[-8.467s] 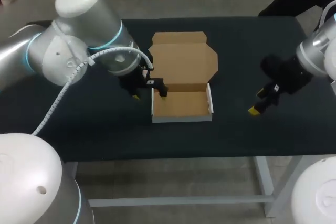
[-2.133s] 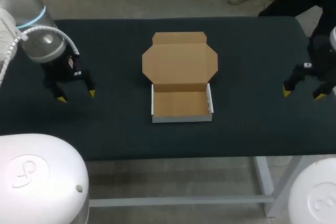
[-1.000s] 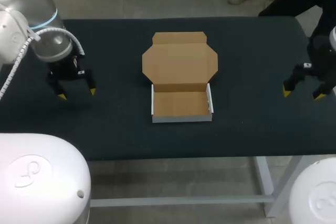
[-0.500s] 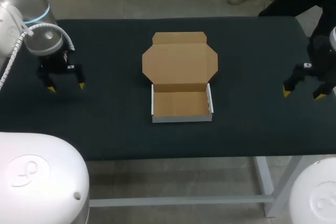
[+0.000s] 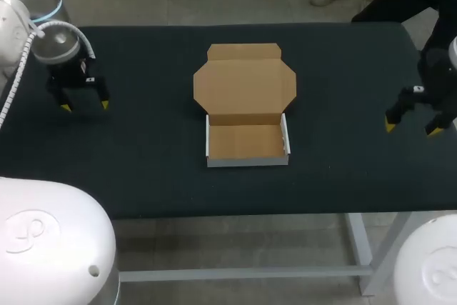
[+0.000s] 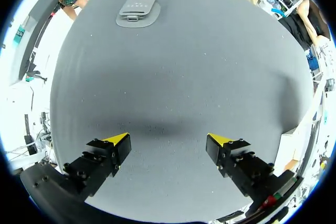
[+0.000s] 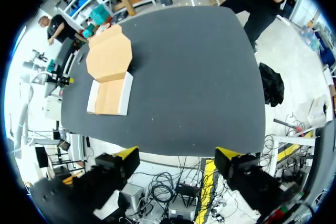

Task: Assemble the packaging by folding the flat box into shape, placing the metal phone stand inside, and closing the box properly

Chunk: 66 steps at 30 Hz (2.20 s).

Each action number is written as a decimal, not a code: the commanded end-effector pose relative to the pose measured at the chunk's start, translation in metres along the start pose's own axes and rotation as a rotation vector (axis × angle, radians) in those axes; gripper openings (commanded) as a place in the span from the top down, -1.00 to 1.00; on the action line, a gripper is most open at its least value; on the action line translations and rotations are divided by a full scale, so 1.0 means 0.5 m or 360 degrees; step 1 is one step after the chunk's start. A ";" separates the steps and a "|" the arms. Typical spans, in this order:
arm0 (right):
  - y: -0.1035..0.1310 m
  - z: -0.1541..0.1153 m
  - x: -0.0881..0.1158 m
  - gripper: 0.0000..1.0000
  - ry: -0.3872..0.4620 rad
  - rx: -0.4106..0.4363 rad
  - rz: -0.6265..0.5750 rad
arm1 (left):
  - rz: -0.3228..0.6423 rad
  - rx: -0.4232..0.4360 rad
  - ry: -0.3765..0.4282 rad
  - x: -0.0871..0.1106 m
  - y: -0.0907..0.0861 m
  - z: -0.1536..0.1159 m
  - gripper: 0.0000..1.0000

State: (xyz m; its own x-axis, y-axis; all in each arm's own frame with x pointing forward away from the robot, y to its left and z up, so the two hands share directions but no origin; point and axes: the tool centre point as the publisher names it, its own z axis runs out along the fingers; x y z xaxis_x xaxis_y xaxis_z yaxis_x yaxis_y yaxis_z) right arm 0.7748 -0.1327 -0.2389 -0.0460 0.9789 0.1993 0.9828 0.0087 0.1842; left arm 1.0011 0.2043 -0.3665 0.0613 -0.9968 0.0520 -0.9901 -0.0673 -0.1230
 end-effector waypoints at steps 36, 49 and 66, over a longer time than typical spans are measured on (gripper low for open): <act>0.000 -0.003 0.001 -1.00 -0.0004 0.0006 0.0001 | 0.0053 -0.0059 -0.0021 -0.091 -0.178 0.055 -1.00; 0.000 -0.003 0.001 -1.00 -0.0004 0.0006 0.0001 | 0.0063 -0.0067 0.0016 -0.114 -0.193 0.060 -1.00; 0.000 -0.003 0.001 -1.00 -0.0004 0.0006 0.0001 | 0.0124 -0.0068 0.0013 -0.134 -0.223 0.081 -1.00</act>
State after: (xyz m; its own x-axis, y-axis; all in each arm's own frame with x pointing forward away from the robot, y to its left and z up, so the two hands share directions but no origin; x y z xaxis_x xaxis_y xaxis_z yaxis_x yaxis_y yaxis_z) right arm 0.7748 -0.1325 -0.2388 -0.0463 0.9788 0.1993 0.9829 0.0090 0.1840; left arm 1.1053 0.2751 -0.3927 -0.0162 -0.9986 0.0494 -0.9951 0.0113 -0.0980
